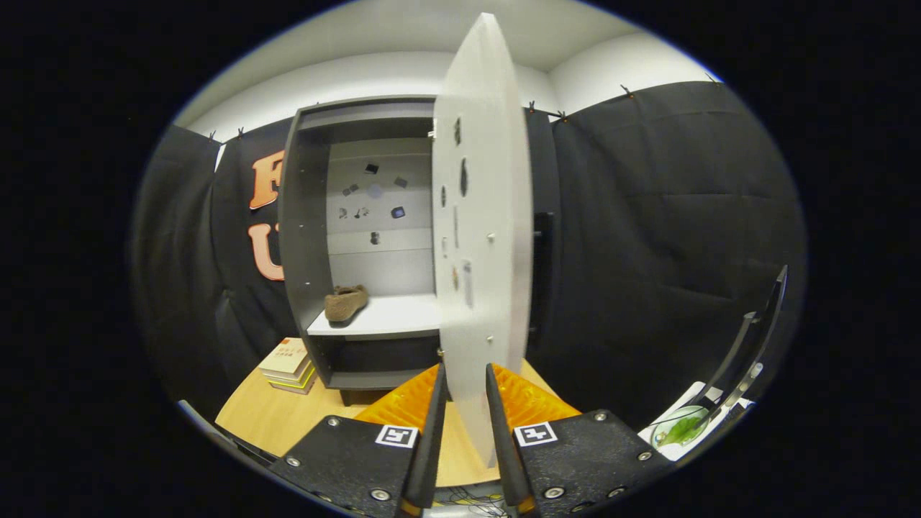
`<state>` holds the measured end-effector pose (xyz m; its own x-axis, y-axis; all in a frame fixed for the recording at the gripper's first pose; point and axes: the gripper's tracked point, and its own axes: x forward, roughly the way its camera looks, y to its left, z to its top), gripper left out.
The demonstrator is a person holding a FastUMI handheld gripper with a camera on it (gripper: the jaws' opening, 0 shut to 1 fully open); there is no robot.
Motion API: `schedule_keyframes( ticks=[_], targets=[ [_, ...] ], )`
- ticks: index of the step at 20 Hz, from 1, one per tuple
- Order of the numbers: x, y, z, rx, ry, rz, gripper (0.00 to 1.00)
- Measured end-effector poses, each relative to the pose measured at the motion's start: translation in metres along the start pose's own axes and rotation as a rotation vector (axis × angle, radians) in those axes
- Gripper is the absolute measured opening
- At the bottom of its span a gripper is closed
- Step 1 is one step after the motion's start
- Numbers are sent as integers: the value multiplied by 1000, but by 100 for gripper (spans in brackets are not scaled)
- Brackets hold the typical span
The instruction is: Open the shoe cabinet door, grab the shoes and put them into the shoe cabinet, then close the shoe cabinet door.
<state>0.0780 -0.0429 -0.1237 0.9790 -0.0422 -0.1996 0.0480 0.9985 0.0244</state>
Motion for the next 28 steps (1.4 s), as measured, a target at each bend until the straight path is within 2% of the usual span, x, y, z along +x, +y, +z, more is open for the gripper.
schedule_keyframes(
  ticks=[4,8,16,28],
  targets=[
    [2,64,-40,3,91,78,76],
    [12,116,-79,6,162,142,93],
    [51,170,-153,-21,287,213,93],
    [133,200,-276,-42,480,250,92]
  ],
)
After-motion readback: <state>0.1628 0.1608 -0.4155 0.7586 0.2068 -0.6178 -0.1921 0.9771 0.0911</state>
